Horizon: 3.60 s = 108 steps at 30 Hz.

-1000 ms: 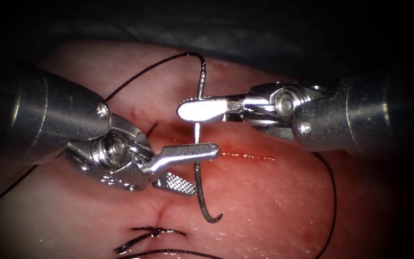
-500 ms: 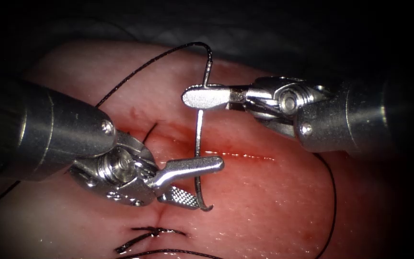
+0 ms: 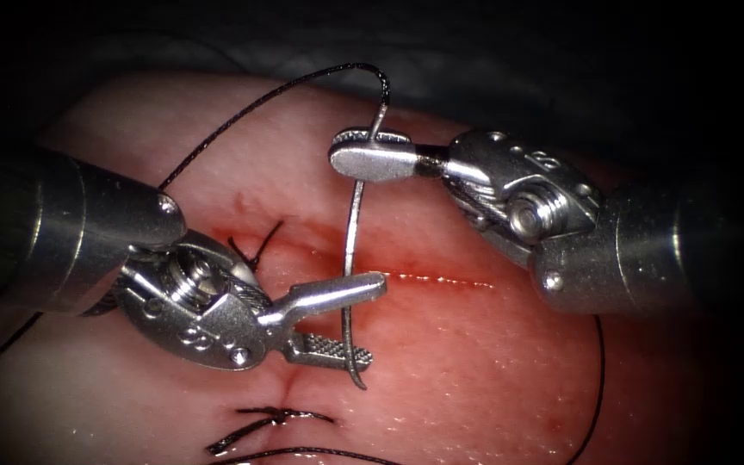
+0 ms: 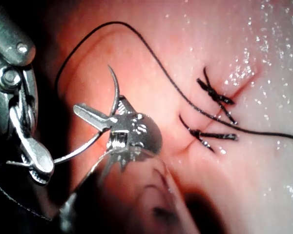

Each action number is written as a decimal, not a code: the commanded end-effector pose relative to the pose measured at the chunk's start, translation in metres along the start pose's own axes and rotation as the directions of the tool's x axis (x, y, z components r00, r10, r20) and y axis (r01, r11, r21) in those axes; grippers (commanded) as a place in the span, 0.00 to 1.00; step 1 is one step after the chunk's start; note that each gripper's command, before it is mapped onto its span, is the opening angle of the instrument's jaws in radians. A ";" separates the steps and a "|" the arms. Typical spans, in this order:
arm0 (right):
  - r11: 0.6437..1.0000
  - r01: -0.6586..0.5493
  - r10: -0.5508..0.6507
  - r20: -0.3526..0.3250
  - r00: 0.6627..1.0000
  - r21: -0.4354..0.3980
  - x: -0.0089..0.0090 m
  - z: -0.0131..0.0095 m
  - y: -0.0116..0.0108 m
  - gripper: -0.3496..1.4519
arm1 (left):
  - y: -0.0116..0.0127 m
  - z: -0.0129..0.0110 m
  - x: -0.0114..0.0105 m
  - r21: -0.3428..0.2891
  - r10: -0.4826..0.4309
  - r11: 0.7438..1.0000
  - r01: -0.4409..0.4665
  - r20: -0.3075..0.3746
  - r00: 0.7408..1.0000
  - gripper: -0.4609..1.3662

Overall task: Wound Closure
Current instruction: Pass the needle back to the left to adjust grip, then hand over the needle to the right gripper

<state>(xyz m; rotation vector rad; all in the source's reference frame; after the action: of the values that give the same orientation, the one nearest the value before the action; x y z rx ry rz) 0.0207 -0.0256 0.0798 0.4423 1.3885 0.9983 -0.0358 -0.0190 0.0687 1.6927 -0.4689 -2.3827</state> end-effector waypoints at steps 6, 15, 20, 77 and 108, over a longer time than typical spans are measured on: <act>1.000 0.013 -0.013 -0.005 1.000 -0.003 0.0000 -0.0001 -0.0001 0.00 | 0.0010 0.0005 -0.0002 -0.055 -0.006 0.998 0.006 -0.005 1.000 0.32; 1.000 0.019 -0.019 -0.006 1.000 -0.002 0.0000 -0.0001 -0.0001 0.00 | 0.0006 0.0000 -0.0003 -0.069 0.022 0.997 -0.023 -0.015 1.000 0.06; 1.000 0.018 -0.018 -0.008 1.000 -0.001 0.0000 -0.0001 -0.0003 0.00 | -0.0005 -0.0007 -0.0003 -0.077 0.072 0.994 -0.074 -0.030 0.997 0.06; 0.905 -0.424 0.424 -0.004 0.905 -0.014 -0.0022 -0.0005 -0.0011 0.53 | -0.0018 -0.0016 0.0000 -0.019 0.264 0.964 -0.264 -0.012 0.964 0.06; 0.891 -0.449 0.451 0.026 0.892 -0.061 -0.0019 0.0004 -0.0012 0.00 | -0.0020 -0.0009 0.0003 -0.012 0.159 0.987 -0.159 -0.029 0.987 0.67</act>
<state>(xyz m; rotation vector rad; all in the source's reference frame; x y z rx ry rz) 0.0216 -0.0277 0.0800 0.7688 1.2507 1.3857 -0.0352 -0.0174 0.0672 1.6052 -0.5758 -2.2336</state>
